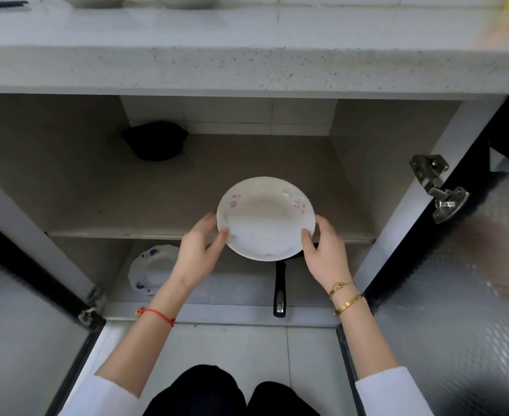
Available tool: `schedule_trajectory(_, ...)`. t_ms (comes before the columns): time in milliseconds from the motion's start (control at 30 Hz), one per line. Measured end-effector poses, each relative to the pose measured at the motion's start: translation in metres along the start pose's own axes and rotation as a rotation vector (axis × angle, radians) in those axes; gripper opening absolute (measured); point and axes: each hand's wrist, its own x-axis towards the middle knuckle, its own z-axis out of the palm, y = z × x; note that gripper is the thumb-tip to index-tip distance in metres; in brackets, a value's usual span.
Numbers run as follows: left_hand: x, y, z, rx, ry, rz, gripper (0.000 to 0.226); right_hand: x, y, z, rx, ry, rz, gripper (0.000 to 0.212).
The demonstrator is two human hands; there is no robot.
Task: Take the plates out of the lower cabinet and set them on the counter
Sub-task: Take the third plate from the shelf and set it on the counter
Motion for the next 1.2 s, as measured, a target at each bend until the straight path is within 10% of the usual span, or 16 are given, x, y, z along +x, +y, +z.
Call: schedule_trajectory(1200, -0.102, 0.068, -0.124, -0.118, 0.022, -0.316, 0.037, -0.085, -0.13, -0.027, 0.064, -0.243, 0.12, 0.044)
